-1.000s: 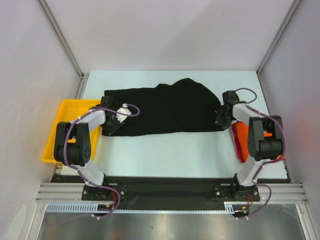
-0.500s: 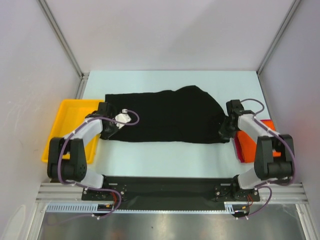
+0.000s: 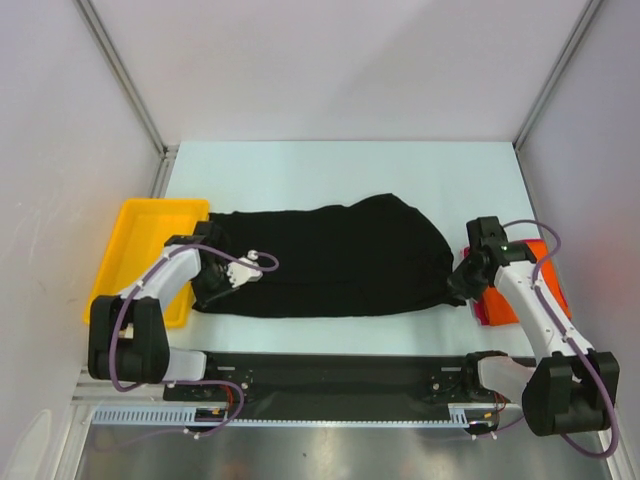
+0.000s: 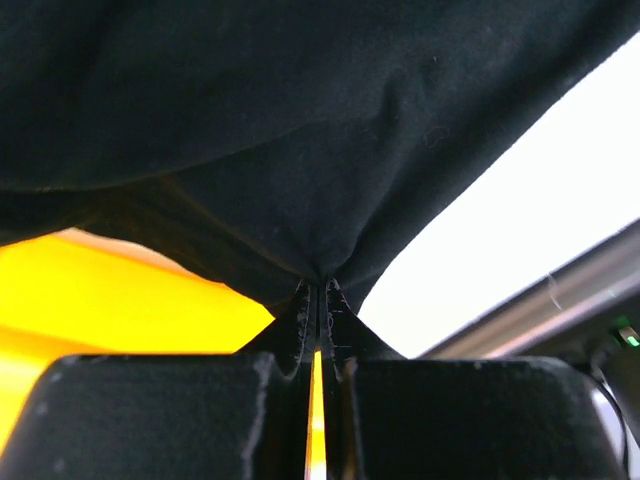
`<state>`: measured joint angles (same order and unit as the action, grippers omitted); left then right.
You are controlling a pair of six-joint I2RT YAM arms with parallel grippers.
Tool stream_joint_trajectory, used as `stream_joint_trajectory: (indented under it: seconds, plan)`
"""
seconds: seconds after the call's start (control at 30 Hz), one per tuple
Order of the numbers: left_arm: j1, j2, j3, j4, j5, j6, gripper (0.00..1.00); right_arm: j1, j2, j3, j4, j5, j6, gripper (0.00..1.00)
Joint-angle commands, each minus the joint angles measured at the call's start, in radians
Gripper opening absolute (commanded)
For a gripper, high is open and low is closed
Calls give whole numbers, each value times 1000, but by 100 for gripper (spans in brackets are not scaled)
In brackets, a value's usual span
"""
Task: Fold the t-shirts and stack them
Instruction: Fold the tshirt
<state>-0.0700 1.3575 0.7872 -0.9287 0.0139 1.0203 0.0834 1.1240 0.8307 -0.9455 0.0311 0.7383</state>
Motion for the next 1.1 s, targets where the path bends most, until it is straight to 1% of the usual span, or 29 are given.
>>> stream_joint_trajectory:
  seconds: [0.0,0.03,0.13,0.17,0.2,0.23,0.27,0.3,0.33,0.37,0.4,0.43,0.47,0.5,0.53,0.57,0.6,0.63,0.67,0.7,0.73,0.8,0.83,0.87,0.9,0.93,0.97,1.03,1.07]
  plan:
    - [4,14,14,-123,38,63,2,3,-33,-18,-107,52,32,0]
    - [4,18,18,-137,37,75,4,3,-52,-21,-116,53,33,0]
    - [4,40,36,-197,34,86,24,3,-96,-30,-159,64,35,0]
    - [4,49,46,-223,37,86,45,3,-108,-33,-177,64,30,2]
    - [4,51,59,-231,47,83,53,1,-119,-31,-182,58,27,11]
    - [4,52,101,-237,61,75,64,1,-127,-27,-182,49,20,23]
    - [6,55,133,-254,117,67,68,1,-136,-18,-173,41,18,39]
    - [7,63,173,-265,156,57,68,4,-136,-2,-165,32,12,42]
    - [9,68,267,-274,197,25,69,6,-129,46,-159,30,9,43]
    - [9,72,321,-278,296,3,68,13,-112,76,-127,24,-3,45]
    - [19,86,374,-276,343,-21,68,21,-98,112,-99,-2,-34,45]
    - [27,94,470,-263,397,-88,68,29,-80,181,-72,-10,-52,45]
    - [35,107,513,-218,438,-139,68,44,-60,224,-9,-14,-77,45]
    - [53,120,549,-179,510,-197,68,47,0,258,26,-17,-105,45]
    - [59,146,593,-133,521,-336,68,46,35,325,63,-22,-169,45]
    - [65,158,604,-5,509,-423,67,44,86,361,118,-22,-197,45]
    - [65,170,610,61,417,-507,67,44,182,396,138,-22,-223,44]
    - [65,201,616,173,355,-654,66,44,244,441,152,-22,-273,43]
    - [65,215,622,212,286,-707,66,44,294,523,177,-57,-295,44]
    - [65,235,632,238,235,-747,66,49,397,566,195,-69,-330,43]
    - [65,255,656,257,145,-794,66,50,440,597,220,-80,-359,44]
    - [65,331,694,272,97,-815,68,61,532,688,283,-115,-431,45]
    - [65,360,734,269,52,-828,68,68,612,715,296,-125,-456,45]
    - [65,430,759,257,44,-836,68,76,660,752,294,-113,-500,46]
    - [65,468,788,239,37,-838,68,85,701,818,284,-96,-522,46]
    - [65,507,835,210,26,-851,67,108,776,855,278,-79,-546,47]
    - [65,563,851,203,24,-853,67,118,807,884,271,-62,-565,48]
    - [65,604,863,218,27,-838,67,150,859,942,283,-72,-626,50]
    - [65,618,863,223,35,-827,67,160,899,955,306,-89,-645,54]
